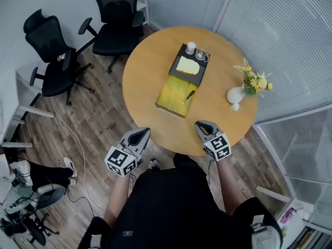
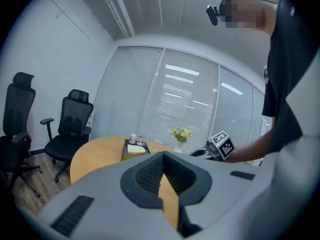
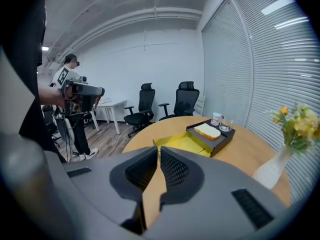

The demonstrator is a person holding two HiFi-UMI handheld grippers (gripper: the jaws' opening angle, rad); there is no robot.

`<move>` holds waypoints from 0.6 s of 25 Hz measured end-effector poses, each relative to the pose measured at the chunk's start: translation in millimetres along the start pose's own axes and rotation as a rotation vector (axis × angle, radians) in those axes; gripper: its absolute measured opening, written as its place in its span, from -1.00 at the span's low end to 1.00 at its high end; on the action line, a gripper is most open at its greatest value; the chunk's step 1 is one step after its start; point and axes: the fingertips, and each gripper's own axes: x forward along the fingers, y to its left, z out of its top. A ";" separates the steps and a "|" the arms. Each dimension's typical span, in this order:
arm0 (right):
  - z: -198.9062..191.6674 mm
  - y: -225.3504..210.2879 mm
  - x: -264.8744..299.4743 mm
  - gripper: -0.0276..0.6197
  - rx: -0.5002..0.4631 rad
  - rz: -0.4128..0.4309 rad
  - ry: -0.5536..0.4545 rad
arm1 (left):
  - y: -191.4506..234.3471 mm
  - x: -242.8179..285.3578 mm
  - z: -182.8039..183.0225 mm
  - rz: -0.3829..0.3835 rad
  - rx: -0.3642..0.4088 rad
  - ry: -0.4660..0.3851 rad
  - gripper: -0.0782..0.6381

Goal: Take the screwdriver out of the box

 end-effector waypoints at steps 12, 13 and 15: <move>-16.8 -50.6 35.8 -0.87 -0.151 0.169 0.079 | -14.5 36.8 -5.4 0.110 -0.031 -0.014 -0.76; -17.8 -55.3 40.9 -0.87 -0.186 0.190 0.097 | -15.1 38.0 -6.2 0.124 -0.036 -0.016 -0.76; -19.3 -64.5 52.0 -0.87 -0.271 0.240 0.128 | -16.0 38.7 -8.6 0.156 -0.047 -0.024 -0.76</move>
